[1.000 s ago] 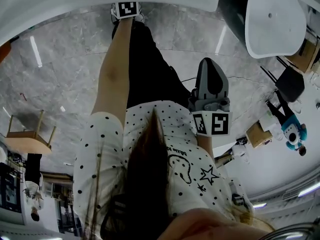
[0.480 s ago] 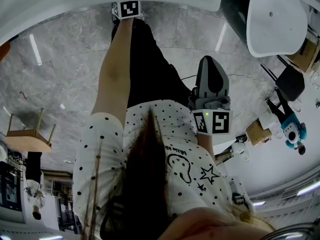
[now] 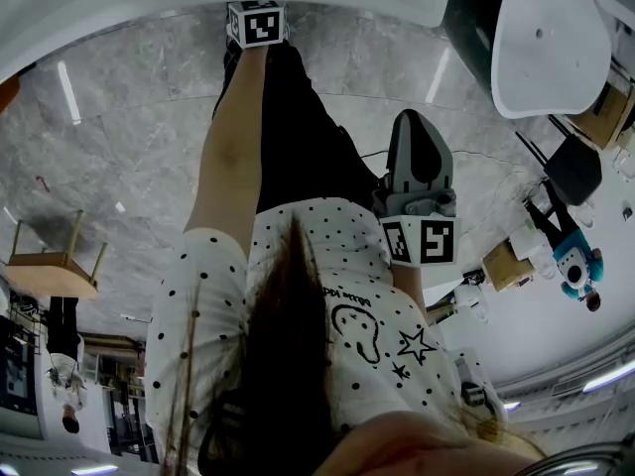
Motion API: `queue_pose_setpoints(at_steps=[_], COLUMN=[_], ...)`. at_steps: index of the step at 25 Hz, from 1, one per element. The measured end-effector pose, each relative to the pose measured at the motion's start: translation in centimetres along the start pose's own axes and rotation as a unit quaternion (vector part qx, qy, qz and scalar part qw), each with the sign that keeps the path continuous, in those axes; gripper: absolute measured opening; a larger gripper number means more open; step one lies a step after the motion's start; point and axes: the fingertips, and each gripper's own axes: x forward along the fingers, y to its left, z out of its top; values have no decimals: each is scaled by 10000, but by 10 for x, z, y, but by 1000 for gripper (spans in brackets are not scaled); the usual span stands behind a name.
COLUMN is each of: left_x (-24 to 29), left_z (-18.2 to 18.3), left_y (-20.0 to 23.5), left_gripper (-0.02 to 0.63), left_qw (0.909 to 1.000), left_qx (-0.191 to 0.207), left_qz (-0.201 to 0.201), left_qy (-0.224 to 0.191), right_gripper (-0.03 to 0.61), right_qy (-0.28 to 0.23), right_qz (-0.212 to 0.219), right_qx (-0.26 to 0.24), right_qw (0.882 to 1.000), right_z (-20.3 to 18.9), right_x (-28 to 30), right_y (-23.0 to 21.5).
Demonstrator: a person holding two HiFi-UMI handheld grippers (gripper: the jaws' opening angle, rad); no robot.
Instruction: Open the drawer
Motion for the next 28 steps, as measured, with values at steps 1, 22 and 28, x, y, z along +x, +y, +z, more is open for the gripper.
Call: queue_pose_setpoints(at_steps=[1,22,28], left_x=[-1,-28,-36], left_z=[-1,-50,-65], left_y=[0,-10,-13], left_gripper=[138,138,138], left_qw=[10000,9997,9995], left_qx=[-7,59,43], left_qz=[2,-146,-175], left_qy=[-5,189,262], right_gripper=[14,12,14], right_qy=[-2,61,121], right_qz=[7,307,475], right_qx=[-1,-122,-114], right_qw=[10000,9994,9987], right_z=[1,1,-1], right_x=[1,8,10], right_y=[1,16,23])
